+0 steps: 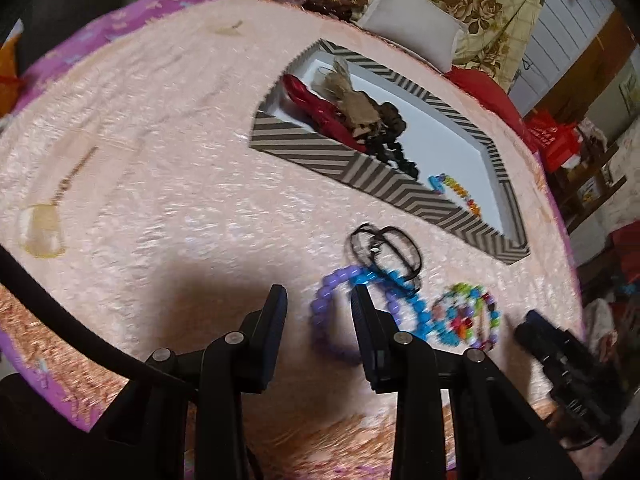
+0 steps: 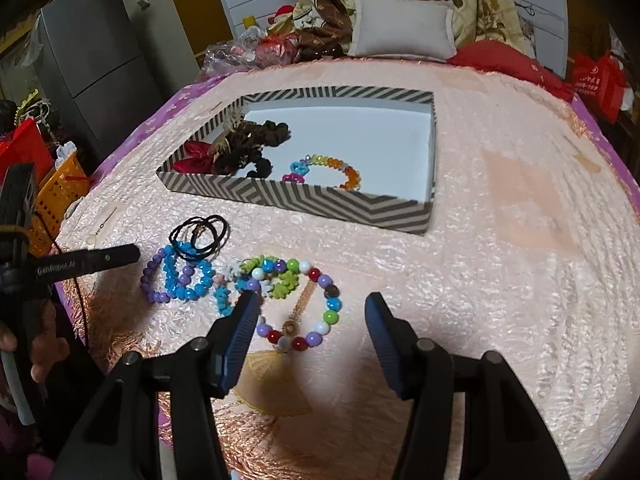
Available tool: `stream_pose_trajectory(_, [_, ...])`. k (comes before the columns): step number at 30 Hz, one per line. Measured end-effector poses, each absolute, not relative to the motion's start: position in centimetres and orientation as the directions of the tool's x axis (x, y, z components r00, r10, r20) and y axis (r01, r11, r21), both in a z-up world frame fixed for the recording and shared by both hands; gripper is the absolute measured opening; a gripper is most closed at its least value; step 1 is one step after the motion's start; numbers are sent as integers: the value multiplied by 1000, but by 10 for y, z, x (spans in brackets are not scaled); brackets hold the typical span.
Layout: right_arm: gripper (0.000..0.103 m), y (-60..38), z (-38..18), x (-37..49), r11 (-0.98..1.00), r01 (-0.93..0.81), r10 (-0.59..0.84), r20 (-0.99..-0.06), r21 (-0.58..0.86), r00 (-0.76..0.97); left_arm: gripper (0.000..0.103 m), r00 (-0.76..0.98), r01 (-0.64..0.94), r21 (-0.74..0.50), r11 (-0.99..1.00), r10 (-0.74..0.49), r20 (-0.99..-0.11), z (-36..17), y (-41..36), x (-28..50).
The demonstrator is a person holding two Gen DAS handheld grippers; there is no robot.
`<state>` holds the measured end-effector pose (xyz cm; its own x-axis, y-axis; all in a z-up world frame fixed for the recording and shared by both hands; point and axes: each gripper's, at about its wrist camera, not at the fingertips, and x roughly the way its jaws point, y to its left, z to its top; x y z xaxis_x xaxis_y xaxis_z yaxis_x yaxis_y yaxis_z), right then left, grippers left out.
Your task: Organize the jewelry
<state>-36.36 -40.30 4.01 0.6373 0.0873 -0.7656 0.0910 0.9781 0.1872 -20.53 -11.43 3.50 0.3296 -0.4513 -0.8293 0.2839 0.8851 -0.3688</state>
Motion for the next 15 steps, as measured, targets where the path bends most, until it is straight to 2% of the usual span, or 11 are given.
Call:
stream_pose_trajectory(9, [58,-405,43,-361,975,94,97,-762,203,640,33,233,228,-420,879,-468,-853,19,-144,-159])
stream_pose_trajectory(13, [58,-406,43,-359,972,94,106,-762,214,639,33,242,231,-414,881,-464,-852,18,-150,-154])
stream_pose_trajectory(14, [58,-406,43,-358,972,92,109,-762,216,638,25,235,246,-420,873,-474,-848,18,-153,-155])
stream_pose_trajectory(15, [58,-405,43,-357,972,90,113,-762,219,638,13,235,264,-412,872,-472,-850,19,-156,-157])
